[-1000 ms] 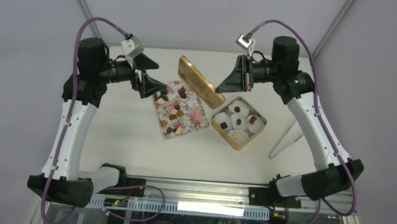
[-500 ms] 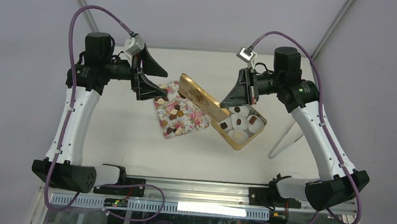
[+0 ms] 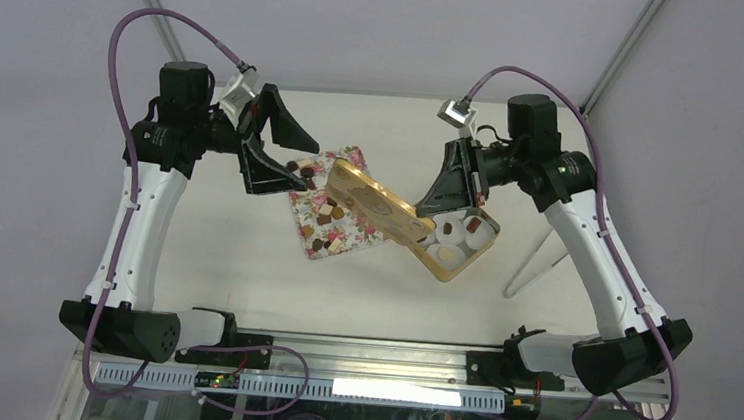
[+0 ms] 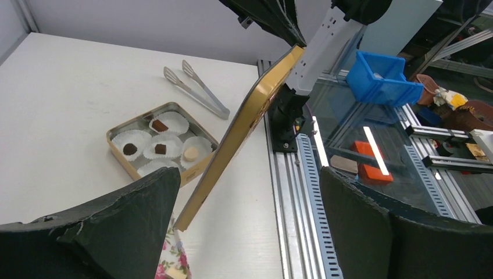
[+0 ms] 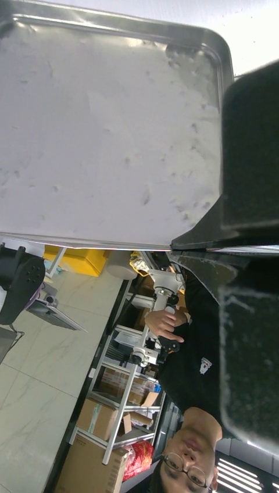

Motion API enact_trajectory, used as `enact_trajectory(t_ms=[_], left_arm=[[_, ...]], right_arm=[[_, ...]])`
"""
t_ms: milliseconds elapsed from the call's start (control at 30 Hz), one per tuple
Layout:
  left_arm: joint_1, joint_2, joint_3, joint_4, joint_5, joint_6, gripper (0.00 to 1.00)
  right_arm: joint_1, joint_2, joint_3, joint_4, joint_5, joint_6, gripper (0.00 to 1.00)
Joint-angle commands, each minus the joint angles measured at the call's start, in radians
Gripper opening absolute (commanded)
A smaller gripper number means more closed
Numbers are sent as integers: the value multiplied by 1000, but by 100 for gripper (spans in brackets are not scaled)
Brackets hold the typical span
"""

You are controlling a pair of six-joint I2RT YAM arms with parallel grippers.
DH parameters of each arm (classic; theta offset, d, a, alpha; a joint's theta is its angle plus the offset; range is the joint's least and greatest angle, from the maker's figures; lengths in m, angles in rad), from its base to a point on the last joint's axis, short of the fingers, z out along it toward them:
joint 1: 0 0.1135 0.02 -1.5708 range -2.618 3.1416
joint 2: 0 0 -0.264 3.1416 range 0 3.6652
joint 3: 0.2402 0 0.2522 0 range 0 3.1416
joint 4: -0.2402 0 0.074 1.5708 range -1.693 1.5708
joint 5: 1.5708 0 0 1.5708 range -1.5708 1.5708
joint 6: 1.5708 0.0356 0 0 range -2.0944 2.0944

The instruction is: Pack the chocolate

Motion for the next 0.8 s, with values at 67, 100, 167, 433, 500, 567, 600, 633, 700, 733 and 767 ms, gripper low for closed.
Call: enact_trajectory(t_ms=[67, 100, 167, 433, 500, 567, 600, 633, 700, 733, 767], left_arm=[[-2, 20, 13, 42, 117, 48, 95], [-7, 31, 13, 44, 131, 49, 95], [-32, 58, 16, 47, 135, 48, 95], [-87, 98, 13, 56, 225, 66, 91], [-105, 96, 2, 58, 228, 62, 91], [-123, 85, -7, 58, 229, 62, 90], [-133, 74, -11, 59, 229, 66, 90], [-145, 64, -14, 59, 230, 71, 89], [-165, 47, -17, 62, 230, 71, 85], [-172, 42, -19, 64, 229, 70, 82], [-176, 38, -20, 64, 229, 68, 80]], right_arm=[[28, -25, 41, -3, -46, -22, 0], [33, -22, 43, -2, -45, -23, 0], [41, -20, 44, 5, -47, -22, 0], [51, 9, 72, 73, -74, 9, 0], [51, 24, 98, 89, -87, 23, 0], [51, 41, 134, 87, -95, 24, 0], [51, 53, 151, 88, -94, 25, 0], [51, 61, 161, 89, -94, 23, 0], [53, 76, 178, 90, -94, 17, 0], [53, 82, 185, 94, -94, 15, 0], [53, 87, 191, 101, -92, 16, 0]])
